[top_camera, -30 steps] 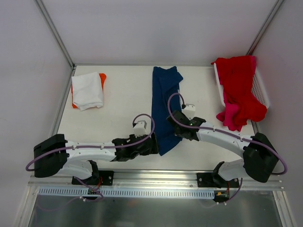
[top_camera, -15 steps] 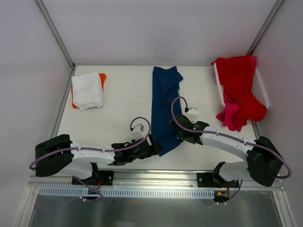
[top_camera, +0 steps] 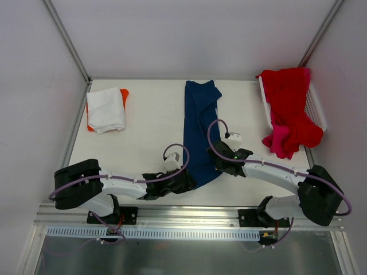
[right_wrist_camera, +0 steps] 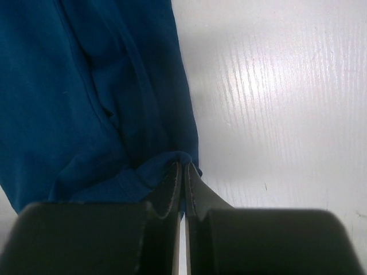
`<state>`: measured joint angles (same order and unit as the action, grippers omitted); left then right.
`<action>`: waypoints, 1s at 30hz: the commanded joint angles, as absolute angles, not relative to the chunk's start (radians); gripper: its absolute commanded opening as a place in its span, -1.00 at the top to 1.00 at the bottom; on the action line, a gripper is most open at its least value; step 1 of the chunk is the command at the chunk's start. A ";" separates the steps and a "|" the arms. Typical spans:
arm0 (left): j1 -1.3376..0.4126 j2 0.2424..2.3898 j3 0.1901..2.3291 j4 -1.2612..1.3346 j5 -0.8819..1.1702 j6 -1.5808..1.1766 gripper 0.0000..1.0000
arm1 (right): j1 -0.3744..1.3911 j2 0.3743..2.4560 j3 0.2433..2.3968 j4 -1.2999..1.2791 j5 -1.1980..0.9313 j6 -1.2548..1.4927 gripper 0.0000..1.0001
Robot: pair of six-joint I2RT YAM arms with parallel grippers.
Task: Fold and stack the t-shirts
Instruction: Fold the tshirt
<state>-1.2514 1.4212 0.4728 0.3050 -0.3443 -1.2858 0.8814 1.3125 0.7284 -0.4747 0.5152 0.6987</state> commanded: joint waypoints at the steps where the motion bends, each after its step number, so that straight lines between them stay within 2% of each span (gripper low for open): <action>1: -1.264 1.442 0.509 0.330 -0.324 -1.289 0.16 | 0.879 1.299 0.718 -0.468 0.525 0.718 0.99; 2: -1.264 1.446 0.512 0.331 -0.327 -1.284 0.31 | 0.880 1.301 0.718 -0.466 0.526 0.718 0.99; 8: -1.264 1.471 0.531 0.321 -0.331 -1.267 0.39 | 0.881 1.313 0.718 -0.462 0.523 0.719 0.99; 11: -1.262 1.483 0.538 0.321 -0.330 -1.256 0.55 | 0.881 1.319 0.718 -0.459 0.519 0.718 0.99; 15: -1.262 1.479 0.566 0.257 -0.342 -1.230 1.00 | 0.881 1.322 0.715 -0.454 0.515 0.718 0.99; 30: -1.264 1.318 0.658 0.032 -0.420 -1.092 1.00 | 0.891 1.229 0.793 -0.537 0.514 0.696 0.99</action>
<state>-1.2514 1.3773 0.6029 0.0937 -0.3679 -1.1568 0.8848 1.2839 0.7292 -0.4908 0.5083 0.7021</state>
